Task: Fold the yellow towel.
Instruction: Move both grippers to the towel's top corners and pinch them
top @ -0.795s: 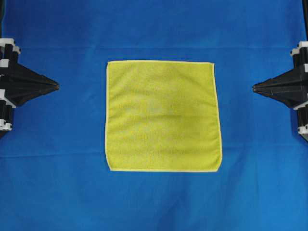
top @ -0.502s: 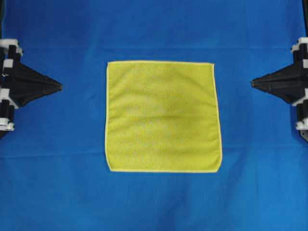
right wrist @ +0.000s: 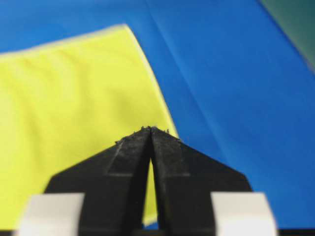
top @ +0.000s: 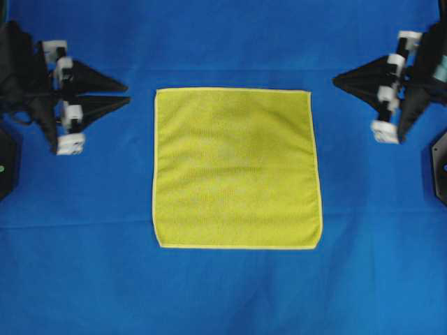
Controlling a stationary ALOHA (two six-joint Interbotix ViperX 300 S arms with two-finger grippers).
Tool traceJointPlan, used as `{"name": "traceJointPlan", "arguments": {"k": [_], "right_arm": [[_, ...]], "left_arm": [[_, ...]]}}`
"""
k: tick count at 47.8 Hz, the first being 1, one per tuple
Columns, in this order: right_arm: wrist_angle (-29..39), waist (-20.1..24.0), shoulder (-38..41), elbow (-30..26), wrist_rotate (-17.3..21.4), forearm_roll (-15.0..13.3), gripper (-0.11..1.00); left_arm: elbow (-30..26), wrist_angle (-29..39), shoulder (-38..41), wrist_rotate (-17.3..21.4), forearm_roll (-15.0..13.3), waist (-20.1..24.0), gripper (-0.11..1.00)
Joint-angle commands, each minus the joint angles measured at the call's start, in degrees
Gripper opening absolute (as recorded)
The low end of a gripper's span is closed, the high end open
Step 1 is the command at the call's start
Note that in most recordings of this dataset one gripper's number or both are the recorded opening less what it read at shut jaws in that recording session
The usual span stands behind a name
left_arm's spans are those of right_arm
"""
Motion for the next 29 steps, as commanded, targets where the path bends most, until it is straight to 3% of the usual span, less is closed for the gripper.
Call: {"name": "traceJointPlan", "arguments": {"k": [1, 6, 9, 19, 29], "right_arm": [[-0.2, -2.1, 4.6, -2.4, -0.1, 0.0, 0.22], [-0.2, -4.0, 10.8, -3.9, -0.4, -0.7, 0.53], [-0.2, -4.8, 14.2, -4.7, -0.4, -1.2, 0.64], [-1.1, -5.9, 25.8, -7.8, -0.5, -1.8, 0.59], [-1.1, -5.9, 33.9, -10.5, -0.6, -1.9, 0.59]], "left_arm": [[-1.4, -3.0, 4.0, 0.2, -0.1, 2.0, 0.45], [-1.8, -5.7, 10.3, 0.2, -0.1, 4.2, 0.75], [-2.4, -7.3, 15.0, 0.2, -0.1, 6.0, 0.80], [-6.0, -11.3, 29.6, 0.3, 0.1, 8.3, 0.80], [-9.8, -11.3, 38.2, 0.4, 0.0, 9.1, 0.81]]}}
